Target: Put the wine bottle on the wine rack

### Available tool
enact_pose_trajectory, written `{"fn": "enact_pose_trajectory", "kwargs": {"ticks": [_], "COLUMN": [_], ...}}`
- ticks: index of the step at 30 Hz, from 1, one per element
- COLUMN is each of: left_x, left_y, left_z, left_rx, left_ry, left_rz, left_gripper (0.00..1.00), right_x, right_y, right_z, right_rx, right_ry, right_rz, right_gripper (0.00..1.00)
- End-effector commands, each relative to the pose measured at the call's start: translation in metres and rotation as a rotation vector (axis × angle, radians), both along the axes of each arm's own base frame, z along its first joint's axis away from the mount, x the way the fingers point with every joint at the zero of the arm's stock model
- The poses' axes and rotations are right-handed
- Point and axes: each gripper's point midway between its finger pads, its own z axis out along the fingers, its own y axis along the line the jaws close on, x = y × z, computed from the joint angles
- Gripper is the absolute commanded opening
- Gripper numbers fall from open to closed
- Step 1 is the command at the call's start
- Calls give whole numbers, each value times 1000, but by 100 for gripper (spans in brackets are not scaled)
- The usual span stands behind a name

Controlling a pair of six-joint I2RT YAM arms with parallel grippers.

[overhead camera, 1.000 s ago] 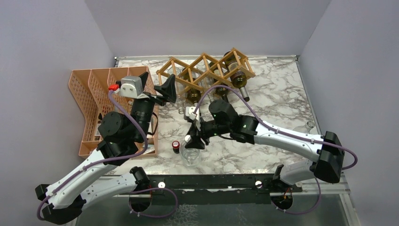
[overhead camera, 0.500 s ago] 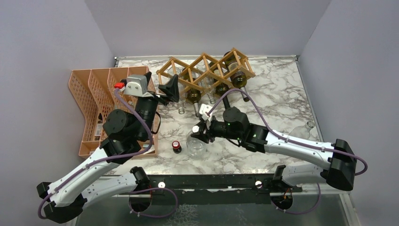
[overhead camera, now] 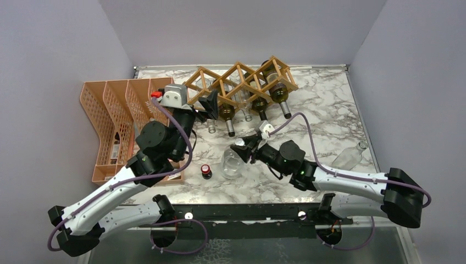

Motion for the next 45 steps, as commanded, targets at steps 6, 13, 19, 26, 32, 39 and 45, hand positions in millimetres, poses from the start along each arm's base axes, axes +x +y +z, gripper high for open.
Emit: {"fn": "enact_pose_trajectory", "kwargs": {"ticks": [6,13,19,26,32,39,45], "left_x": [6,-16,-42,-53,-42,-31,-21], "left_y": [-44,-75,-99,-102,-94,-86,-71], "left_z": [-77,-167,-218,-261,-273,-289,-305], "left_rx": [111,197,264,311,341,344,323], "left_ry": [245,477,630,772,788,842,892], "left_rz": [-129,-307,-486,-519,-472,-434,-378], "left_gripper": [99,99,99,98,98,98,98], "right_x": [-9,-31,-46,-65,-66,-74,-81], "right_y": [-72,-122,-129,-124,-117,-97,-80], "right_z": [-45,-61,-72,-105,-106,-129,-154], "right_rx": [16,49,1,-113,-136,-303,-446], "right_ry": [266,412,481,579,543,557,618], "right_rz": [-230,-317,-298,-228,-178,-67,13], "right_gripper": [1,1,1,1,1,1,1]}}
